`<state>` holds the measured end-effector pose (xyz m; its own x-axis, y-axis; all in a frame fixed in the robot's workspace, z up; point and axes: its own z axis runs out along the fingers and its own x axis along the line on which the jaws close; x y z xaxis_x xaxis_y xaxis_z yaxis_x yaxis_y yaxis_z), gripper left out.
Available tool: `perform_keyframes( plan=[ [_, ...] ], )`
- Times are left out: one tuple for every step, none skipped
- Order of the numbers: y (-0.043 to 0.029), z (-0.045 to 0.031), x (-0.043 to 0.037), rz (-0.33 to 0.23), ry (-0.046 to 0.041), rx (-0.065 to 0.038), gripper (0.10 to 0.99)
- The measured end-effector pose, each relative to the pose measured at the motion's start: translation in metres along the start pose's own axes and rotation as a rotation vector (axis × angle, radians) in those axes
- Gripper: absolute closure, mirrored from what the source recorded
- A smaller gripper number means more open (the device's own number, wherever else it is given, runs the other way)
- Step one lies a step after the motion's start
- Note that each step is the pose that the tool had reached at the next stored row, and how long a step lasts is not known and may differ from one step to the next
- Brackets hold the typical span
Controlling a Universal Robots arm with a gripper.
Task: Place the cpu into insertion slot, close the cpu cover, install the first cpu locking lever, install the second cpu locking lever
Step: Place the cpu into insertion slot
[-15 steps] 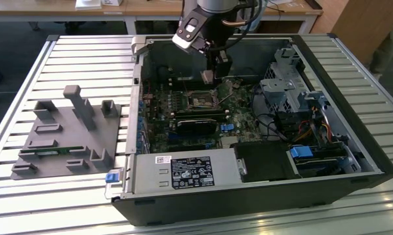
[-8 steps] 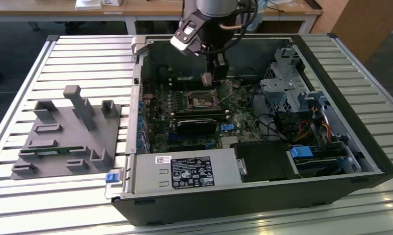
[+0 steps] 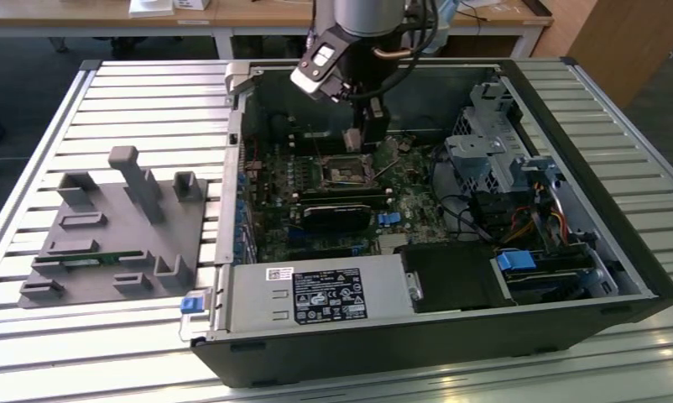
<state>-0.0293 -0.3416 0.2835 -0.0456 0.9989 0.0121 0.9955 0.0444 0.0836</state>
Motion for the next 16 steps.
perform_keyframes(
  plan=[
    [-0.0002,0.0002,0.0,0.0,-0.0003,0.0,0.549],
    [-0.0002,0.0003,0.0,0.0,-0.0008,0.0,0.549],
    [-0.0002,0.0005,0.0,0.0,-0.002,0.0,0.549],
    [-0.0003,0.0006,0.0,0.0,-0.0032,0.0,0.549],
    [-0.0003,0.0007,0.0,0.0,-0.0036,0.0,0.549],
    [-0.0004,0.0012,0.0,0.0,-0.0035,0.0,0.549],
    [-0.0004,0.0017,0.0,0.0,-0.0035,0.0,0.549],
    [-0.0005,0.0022,0.0,0.0,-0.0036,0.0,0.549],
    [-0.0006,0.003,0.0,0.0,-0.0037,0.0,0.549],
    [-0.0007,0.0039,0.0,0.0,-0.0036,0.0,0.549],
    [-0.0009,0.005,0.0,0.0,-0.0037,0.001,0.549],
    [-0.001,0.0062,0.0,0.0,-0.0036,0.001,0.549],
    [-0.0011,0.0074,-0.0001,0.0,-0.0035,0.002,0.549],
    [-0.0012,0.0086,-0.0001,0.0,-0.0035,0.003,0.549],
    [-0.0013,0.0094,-0.0001,0.0,-0.0035,0.004,0.549],
    [-0.0013,0.01,-0.0001,0.0,-0.0035,0.004,0.549]
  ],
)
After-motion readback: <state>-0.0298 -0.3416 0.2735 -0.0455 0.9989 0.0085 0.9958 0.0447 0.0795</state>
